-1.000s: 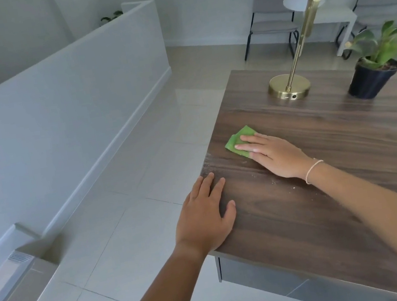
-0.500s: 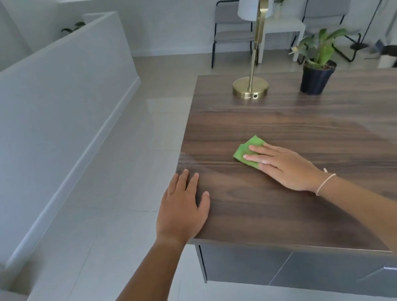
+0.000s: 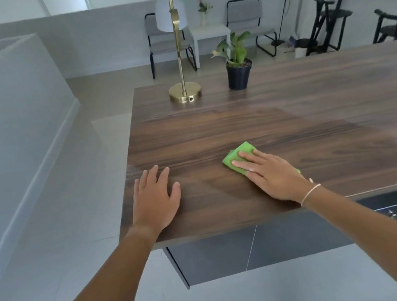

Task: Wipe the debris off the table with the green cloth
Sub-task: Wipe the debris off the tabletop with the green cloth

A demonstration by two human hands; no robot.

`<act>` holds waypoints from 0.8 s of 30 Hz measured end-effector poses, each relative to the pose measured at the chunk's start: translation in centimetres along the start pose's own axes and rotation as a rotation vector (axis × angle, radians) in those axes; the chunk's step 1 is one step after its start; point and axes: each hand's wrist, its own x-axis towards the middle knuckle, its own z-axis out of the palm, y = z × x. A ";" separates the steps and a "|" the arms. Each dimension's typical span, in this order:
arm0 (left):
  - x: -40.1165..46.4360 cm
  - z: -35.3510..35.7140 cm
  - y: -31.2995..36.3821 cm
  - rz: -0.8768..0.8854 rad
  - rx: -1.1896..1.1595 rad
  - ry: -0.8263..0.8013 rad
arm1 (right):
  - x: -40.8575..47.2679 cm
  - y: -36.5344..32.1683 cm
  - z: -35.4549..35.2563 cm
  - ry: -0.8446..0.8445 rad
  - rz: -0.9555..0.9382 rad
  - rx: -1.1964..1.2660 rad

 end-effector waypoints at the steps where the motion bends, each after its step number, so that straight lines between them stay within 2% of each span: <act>1: 0.3 0.2 0.7 0.024 -0.015 -0.008 | -0.1 2.4 -0.6 0.011 0.114 -0.025; 3: 0.7 0.8 2.3 0.072 -0.035 -0.025 | 0.4 5.4 -1.2 0.031 0.289 -0.079; 5: 0.9 1.4 3.8 0.109 -0.045 -0.047 | 1.3 5.3 -1.0 0.041 0.345 -0.091; 7: 1.3 1.9 5.1 0.116 -0.063 -0.053 | 1.6 3.7 -0.5 0.023 0.294 -0.086; 10: 1.9 2.3 6.9 0.103 -0.074 -0.054 | -1.6 1.9 -0.5 -0.024 0.094 -0.049; 13: 2.5 2.7 8.2 0.110 -0.073 -0.062 | -5.4 4.3 -1.0 -0.026 -0.010 -0.033; 15: 2.5 3.2 9.3 0.112 -0.076 -0.077 | -6.5 8.4 -1.9 0.003 0.054 -0.046; 19: 2.4 4.3 11.4 0.132 -0.073 -0.086 | -6.7 16.2 -4.0 0.035 0.350 -0.087; 21: 2.6 4.8 12.2 0.130 -0.062 -0.095 | -6.7 16.8 -4.1 0.040 0.373 -0.098; 24: 3.3 5.6 13.6 0.119 -0.040 -0.110 | -8.1 16.3 -4.2 0.037 0.255 -0.089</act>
